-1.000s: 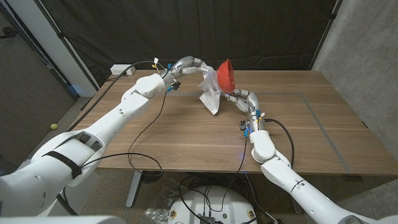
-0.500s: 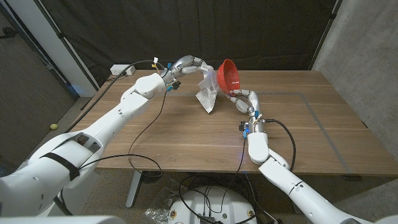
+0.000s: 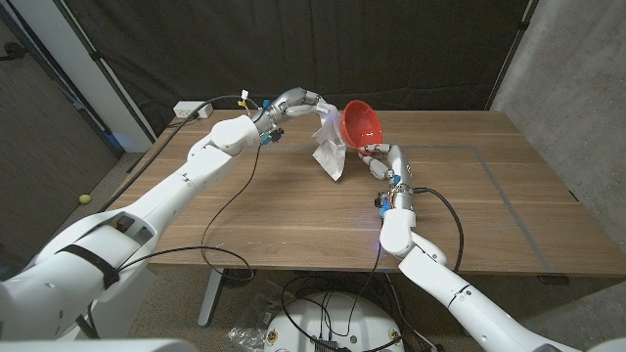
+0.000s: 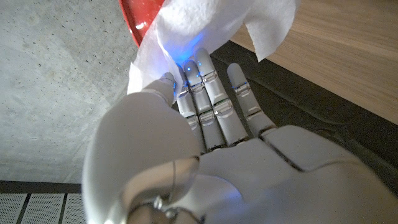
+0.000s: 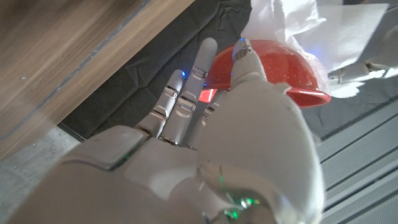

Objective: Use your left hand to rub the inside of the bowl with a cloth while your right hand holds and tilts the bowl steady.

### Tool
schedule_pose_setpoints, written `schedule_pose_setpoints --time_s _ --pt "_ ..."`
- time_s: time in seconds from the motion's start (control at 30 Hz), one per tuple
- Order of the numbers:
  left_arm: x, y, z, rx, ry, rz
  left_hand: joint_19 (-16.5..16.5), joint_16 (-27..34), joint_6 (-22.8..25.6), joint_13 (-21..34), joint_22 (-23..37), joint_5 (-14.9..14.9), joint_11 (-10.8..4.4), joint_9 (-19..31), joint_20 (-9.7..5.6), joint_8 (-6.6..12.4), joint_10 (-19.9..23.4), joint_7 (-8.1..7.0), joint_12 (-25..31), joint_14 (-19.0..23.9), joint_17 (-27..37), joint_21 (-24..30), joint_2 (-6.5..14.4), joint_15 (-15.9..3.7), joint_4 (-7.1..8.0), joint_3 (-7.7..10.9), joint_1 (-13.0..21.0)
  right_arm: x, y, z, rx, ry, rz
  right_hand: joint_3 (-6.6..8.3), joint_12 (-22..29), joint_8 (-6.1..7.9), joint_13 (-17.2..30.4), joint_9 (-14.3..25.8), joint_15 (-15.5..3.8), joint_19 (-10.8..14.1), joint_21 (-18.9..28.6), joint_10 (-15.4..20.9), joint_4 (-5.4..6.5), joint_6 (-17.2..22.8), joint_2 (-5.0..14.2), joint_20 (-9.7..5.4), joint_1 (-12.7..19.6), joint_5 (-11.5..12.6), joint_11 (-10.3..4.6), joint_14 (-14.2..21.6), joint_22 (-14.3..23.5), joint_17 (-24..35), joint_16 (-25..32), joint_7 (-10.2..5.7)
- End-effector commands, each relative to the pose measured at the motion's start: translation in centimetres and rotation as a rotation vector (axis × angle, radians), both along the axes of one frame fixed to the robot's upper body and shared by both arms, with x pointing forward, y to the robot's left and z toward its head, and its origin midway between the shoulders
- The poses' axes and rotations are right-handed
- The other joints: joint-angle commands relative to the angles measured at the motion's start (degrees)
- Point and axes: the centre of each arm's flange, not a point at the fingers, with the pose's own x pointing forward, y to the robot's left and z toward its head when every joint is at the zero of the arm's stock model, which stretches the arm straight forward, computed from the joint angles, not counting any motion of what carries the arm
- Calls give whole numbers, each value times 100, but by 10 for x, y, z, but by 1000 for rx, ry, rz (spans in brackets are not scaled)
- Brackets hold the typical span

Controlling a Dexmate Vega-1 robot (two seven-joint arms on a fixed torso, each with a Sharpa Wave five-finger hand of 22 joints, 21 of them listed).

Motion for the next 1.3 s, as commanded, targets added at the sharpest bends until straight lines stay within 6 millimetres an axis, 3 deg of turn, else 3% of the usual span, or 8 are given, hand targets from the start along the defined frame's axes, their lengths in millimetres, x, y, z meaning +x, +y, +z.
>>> schedule_pose_setpoints --time_s 0.03,0.33,0.67,0.73,1.3 --pt "-10 -18 -9 115 26 -48 106 -13 43 18 -3 32 -609 1 -18 70 668 9 -19 90 11 76 -35 -332 -44 59 8 -1 11 10 44 30 -57 118 49 36 324 25 -457 -27 83 1076 77 74 -56 28 -14 33 731 71 17 18 -3 90" --pt "-10 -28 -13 178 -19 -7 166 -56 7 37 -5 49 -597 -18 -12 74 666 39 -62 105 -17 123 -66 -309 -62 100 19 -9 14 21 82 2 24 130 46 44 365 34 -453 -30 142 1089 73 73 -72 39 -8 28 727 109 23 26 -8 97" --pt "-10 -19 -8 -29 -115 109 233 -46 -66 140 -28 138 -581 76 22 133 698 25 -47 196 15 122 -108 -362 -70 138 23 -9 21 20 -29 -59 86 137 30 40 407 17 -455 -41 197 1074 86 80 -78 5 -27 20 711 119 26 37 -22 83" --pt "-10 -18 -8 -65 -121 119 264 -40 -57 171 -31 157 -442 94 6 154 683 25 -47 214 33 123 -110 -370 -67 148 23 -8 20 19 -41 -61 92 144 26 35 416 8 -464 -44 209 1069 82 80 -77 -3 -20 21 707 116 26 39 -30 75" --pt "-5 -6 1 -161 -121 134 278 -60 -14 273 -30 190 -486 13 -30 151 677 14 -59 225 78 110 -142 -380 -30 171 -19 3 16 4 -228 -64 37 159 -4 21 490 -34 -474 -123 269 1047 104 101 -85 -92 -54 25 679 84 8 54 -91 23"
